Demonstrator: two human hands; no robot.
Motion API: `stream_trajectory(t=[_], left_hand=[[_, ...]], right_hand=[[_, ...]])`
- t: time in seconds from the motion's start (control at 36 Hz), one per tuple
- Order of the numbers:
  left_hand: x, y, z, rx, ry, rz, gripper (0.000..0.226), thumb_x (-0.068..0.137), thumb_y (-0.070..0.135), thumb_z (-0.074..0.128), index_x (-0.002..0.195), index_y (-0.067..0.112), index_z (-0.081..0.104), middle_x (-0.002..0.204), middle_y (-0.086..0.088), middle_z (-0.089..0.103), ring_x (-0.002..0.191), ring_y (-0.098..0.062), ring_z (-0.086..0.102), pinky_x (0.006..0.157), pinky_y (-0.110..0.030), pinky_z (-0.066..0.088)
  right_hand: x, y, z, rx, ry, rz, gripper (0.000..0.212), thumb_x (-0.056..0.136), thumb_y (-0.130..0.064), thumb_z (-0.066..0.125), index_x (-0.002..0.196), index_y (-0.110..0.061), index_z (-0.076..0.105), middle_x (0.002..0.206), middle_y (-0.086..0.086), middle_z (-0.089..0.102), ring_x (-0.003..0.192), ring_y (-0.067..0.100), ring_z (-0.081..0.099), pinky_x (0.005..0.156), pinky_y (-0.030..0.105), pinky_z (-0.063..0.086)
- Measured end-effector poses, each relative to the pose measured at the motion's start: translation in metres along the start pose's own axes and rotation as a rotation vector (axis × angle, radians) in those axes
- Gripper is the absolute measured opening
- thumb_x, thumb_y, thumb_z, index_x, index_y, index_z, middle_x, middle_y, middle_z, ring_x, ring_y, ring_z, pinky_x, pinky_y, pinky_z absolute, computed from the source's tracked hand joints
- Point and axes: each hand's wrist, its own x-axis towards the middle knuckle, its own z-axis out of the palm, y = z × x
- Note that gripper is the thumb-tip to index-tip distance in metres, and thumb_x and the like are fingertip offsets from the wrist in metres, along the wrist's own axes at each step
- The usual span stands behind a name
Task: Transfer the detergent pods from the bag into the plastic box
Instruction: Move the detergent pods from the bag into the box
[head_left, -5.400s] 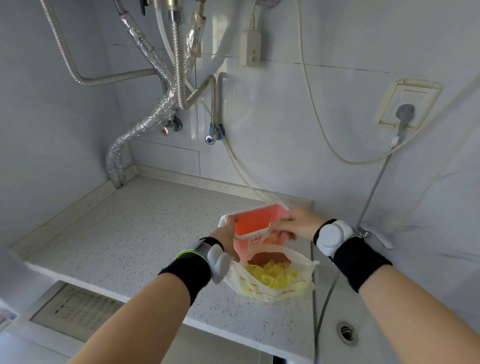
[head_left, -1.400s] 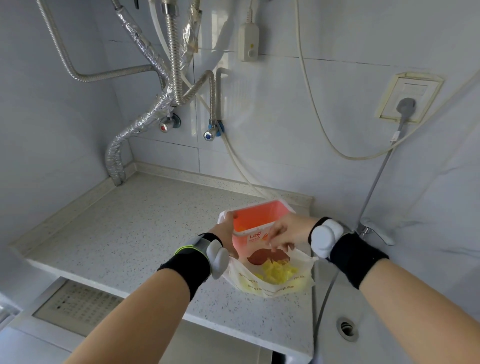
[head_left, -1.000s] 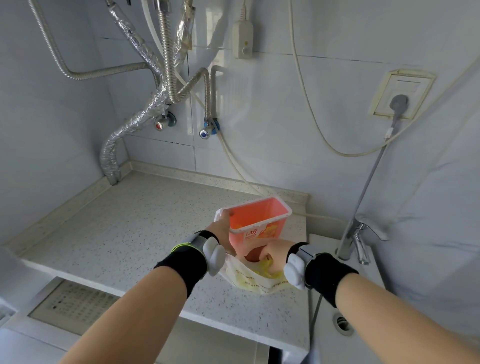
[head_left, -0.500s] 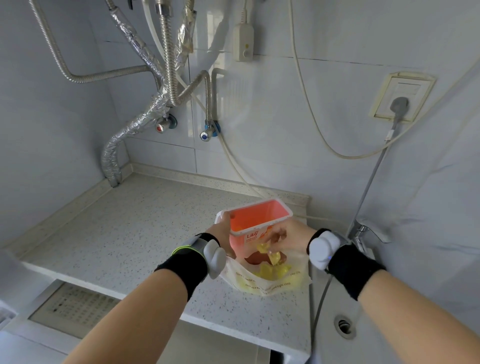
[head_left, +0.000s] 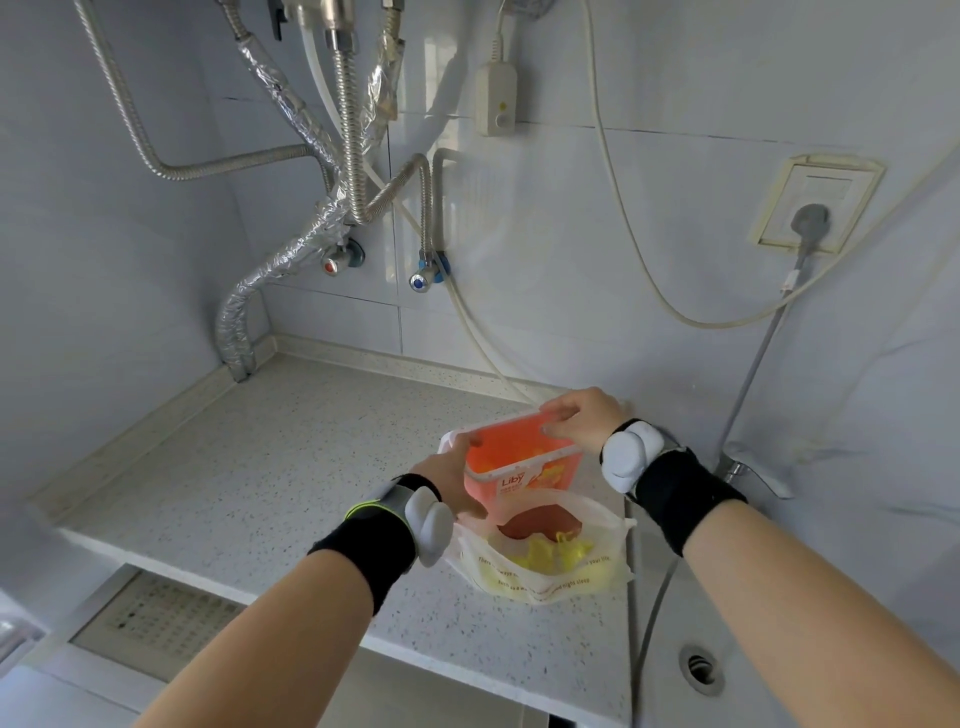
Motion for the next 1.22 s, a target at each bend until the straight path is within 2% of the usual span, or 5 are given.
stream_trajectory(t=[0.28, 0.44, 0.64, 0.89, 1.22], left_hand=[[-0.023, 0.011, -0.043, 0.28, 0.233, -0.008, 0.07, 0.068, 0.058, 0.072, 0.124, 0.026, 0.047, 0.125, -0.003, 0.046, 0.113, -0.025, 0.051, 0.089, -0.04, 0.05], [-0.03, 0.046, -0.034, -0.187, 0.189, 0.276, 0.013, 0.085, 0.026, 0.066, 0.091, 0.015, 0.063, 0.098, -0.001, 0.061, 0.089, -0.019, 0.058, 0.077, -0.026, 0.049], [-0.034, 0.072, 0.02, -0.055, -0.309, 0.3, 0.022, 0.097, 0.009, 0.044, 0.111, 0.009, 0.061, 0.104, 0.003, 0.061, 0.09, -0.008, 0.054, 0.075, -0.014, 0.041], [-0.03, 0.064, 0.039, -0.099, -0.273, 0.401, 0.067, 0.08, 0.022, 0.071, 0.137, 0.026, 0.036, 0.126, 0.0, 0.056, 0.107, -0.014, 0.055, 0.089, -0.039, 0.055], [-0.023, 0.072, 0.054, -0.057, -0.159, 0.349, 0.035, 0.096, 0.009, 0.048, 0.13, 0.009, 0.054, 0.133, -0.008, 0.056, 0.124, -0.026, 0.048, 0.092, -0.02, 0.029]], right_hand=[[-0.043, 0.059, -0.016, -0.282, -0.171, 0.184, 0.042, 0.069, -0.057, 0.071, 0.078, -0.02, 0.053, 0.075, -0.007, 0.06, 0.069, 0.013, 0.054, 0.068, 0.028, 0.042], [-0.058, 0.061, -0.011, -0.198, -0.381, 0.262, 0.017, 0.084, -0.021, 0.066, 0.08, -0.013, 0.052, 0.063, 0.004, 0.065, 0.036, 0.007, 0.054, 0.04, 0.016, 0.039], [-0.058, 0.036, -0.021, -0.052, -0.299, 0.153, 0.011, 0.08, -0.011, 0.066, 0.081, -0.012, 0.055, 0.052, 0.003, 0.064, 0.039, 0.013, 0.055, 0.044, 0.023, 0.047], [-0.06, -0.017, -0.032, 0.007, -0.281, -0.012, 0.012, 0.079, -0.006, 0.064, 0.072, -0.012, 0.057, 0.053, 0.005, 0.059, 0.039, 0.011, 0.054, 0.04, 0.021, 0.044], [-0.058, 0.003, -0.036, 0.16, -0.144, 0.034, 0.014, 0.08, -0.004, 0.065, 0.071, -0.01, 0.056, 0.082, 0.023, 0.061, 0.044, 0.019, 0.053, 0.045, 0.025, 0.045]])
